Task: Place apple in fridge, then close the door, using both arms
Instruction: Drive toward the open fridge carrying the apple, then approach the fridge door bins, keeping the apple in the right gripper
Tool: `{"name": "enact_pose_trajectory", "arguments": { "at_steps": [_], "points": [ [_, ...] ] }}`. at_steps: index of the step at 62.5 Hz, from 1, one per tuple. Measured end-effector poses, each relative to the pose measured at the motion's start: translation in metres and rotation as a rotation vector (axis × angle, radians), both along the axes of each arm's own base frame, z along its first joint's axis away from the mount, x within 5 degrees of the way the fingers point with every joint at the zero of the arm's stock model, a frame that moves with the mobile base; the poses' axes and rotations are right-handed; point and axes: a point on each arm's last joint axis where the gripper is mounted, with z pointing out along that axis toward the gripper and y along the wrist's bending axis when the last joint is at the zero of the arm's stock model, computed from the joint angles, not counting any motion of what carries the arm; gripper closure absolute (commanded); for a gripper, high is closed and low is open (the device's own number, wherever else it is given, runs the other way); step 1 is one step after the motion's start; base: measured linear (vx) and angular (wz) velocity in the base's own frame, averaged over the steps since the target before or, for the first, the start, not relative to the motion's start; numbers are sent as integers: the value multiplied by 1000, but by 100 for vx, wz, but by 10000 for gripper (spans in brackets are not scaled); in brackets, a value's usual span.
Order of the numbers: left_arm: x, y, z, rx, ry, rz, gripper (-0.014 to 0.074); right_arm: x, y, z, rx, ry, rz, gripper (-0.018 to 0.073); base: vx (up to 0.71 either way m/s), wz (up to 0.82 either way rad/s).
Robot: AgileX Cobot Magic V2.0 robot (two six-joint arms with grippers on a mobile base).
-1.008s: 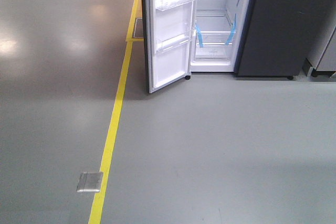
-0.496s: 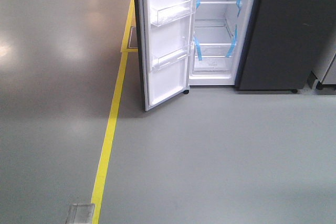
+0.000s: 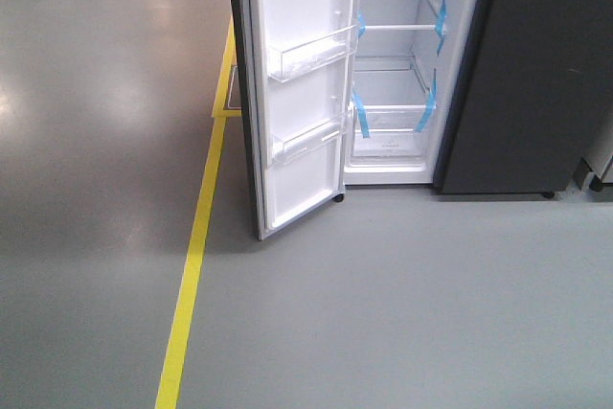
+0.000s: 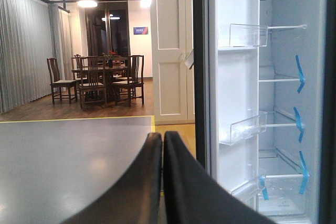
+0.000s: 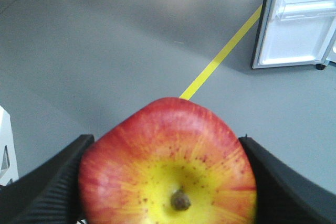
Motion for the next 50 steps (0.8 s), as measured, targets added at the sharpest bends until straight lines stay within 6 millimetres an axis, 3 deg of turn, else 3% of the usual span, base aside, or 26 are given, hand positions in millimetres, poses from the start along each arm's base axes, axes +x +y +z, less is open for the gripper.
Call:
{"name": "enact_pose_trajectory", "arguments": {
  "at_steps": [50],
  "points": [
    [0, 0, 0, 0, 0, 0, 603, 0, 0, 0, 0, 0, 0, 169, 26, 1]
  ]
}}
